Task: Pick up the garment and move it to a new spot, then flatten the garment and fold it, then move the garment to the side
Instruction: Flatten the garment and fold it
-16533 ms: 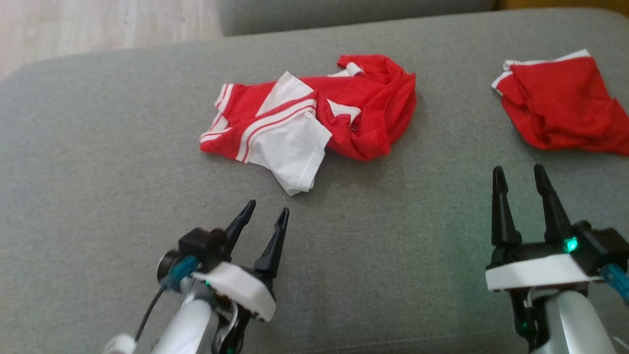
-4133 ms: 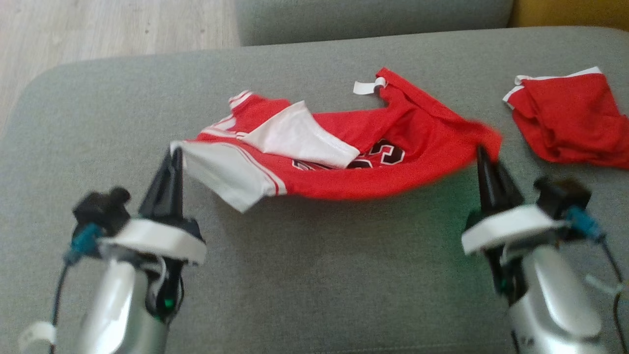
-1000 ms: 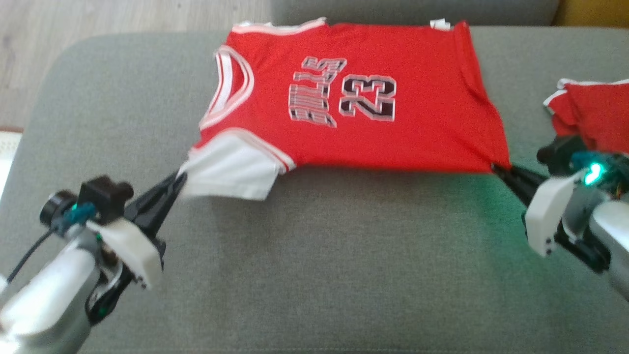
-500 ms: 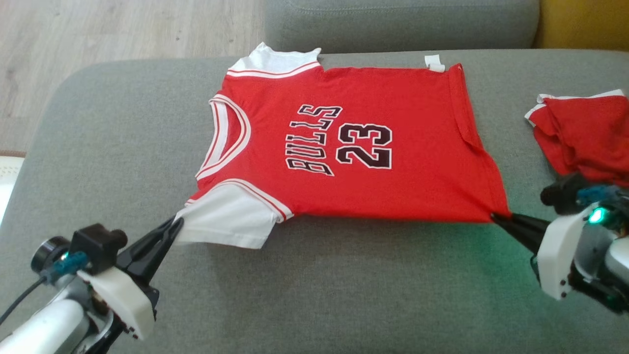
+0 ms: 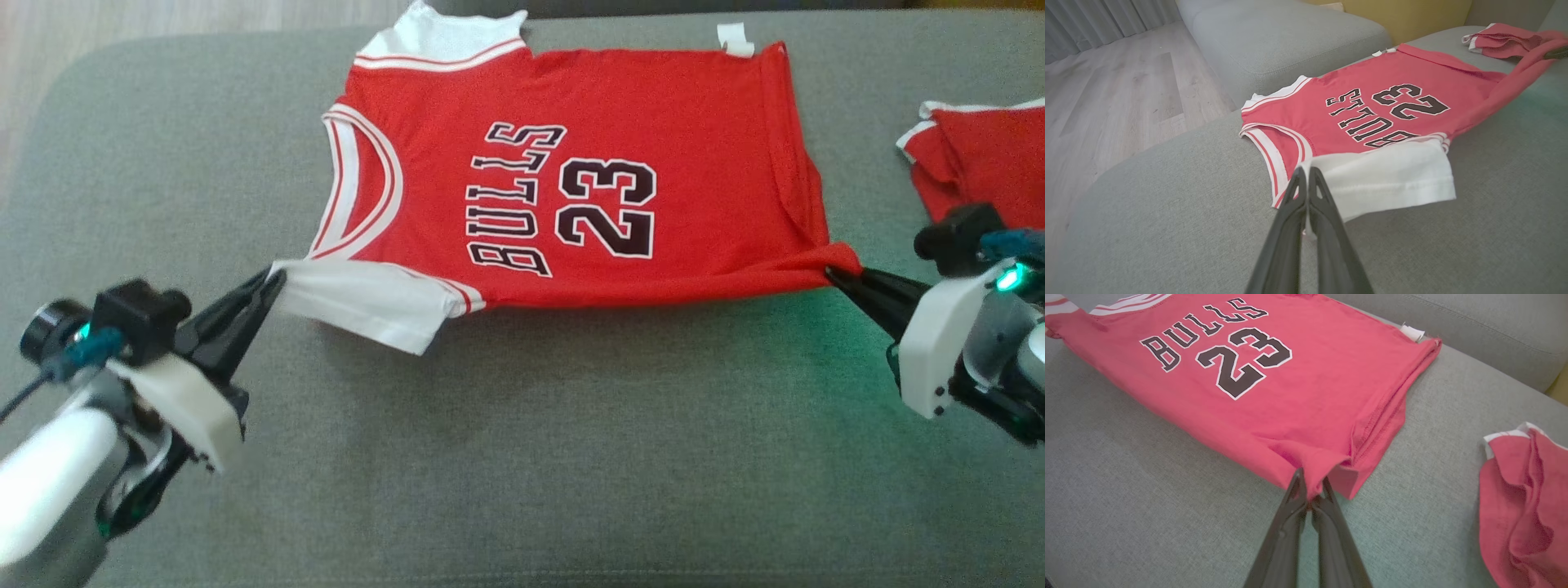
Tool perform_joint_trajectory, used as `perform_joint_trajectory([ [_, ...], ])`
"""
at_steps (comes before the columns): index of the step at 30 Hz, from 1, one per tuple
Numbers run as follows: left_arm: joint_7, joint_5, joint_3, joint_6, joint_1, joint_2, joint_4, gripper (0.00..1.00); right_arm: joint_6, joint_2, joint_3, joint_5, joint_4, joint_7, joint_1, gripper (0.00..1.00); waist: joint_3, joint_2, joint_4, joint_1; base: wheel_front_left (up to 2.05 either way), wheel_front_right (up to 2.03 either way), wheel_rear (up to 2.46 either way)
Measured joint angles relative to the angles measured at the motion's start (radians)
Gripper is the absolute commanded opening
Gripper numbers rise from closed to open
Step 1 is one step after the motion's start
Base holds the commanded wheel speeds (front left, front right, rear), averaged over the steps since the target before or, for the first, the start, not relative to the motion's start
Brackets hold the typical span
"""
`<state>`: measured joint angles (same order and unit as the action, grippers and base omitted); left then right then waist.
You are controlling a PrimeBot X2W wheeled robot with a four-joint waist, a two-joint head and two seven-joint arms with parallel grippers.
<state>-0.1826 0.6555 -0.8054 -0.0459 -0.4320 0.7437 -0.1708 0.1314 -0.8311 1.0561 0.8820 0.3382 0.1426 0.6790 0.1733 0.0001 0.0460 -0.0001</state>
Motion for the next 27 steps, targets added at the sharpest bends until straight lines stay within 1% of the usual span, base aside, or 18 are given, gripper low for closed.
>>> perform_joint_trajectory([
  [12, 0.034, -0.032, -0.029, -0.061, -0.188, -0.066, -0.163, 0.0, 0.0, 0.066, -0.006, -0.02, 0.082, 0.036, 0.07, 0.0, 0.066, 0.0, -0.01, 0.0001, 0.0, 0.0, 0.0],
  [18, 0.042, -0.047, -0.065, -0.078, -0.298, -0.11, -0.264, 0.0, 0.0, 0.096, 0.013, -0.02, 0.123, 0.044, 0.117, 0.0, 0.102, 0.0, -0.027, 0.0001, 0.0, 0.0, 0.0],
  [27, 0.03, -0.045, -0.125, -0.086, -0.401, -0.159, -0.378, 0.0, 0.0, 0.115, 0.049, -0.021, 0.159, 0.043, 0.178, 0.0, 0.139, 0.0, -0.037, 0.0002, 0.0, 0.0, 0.0],
])
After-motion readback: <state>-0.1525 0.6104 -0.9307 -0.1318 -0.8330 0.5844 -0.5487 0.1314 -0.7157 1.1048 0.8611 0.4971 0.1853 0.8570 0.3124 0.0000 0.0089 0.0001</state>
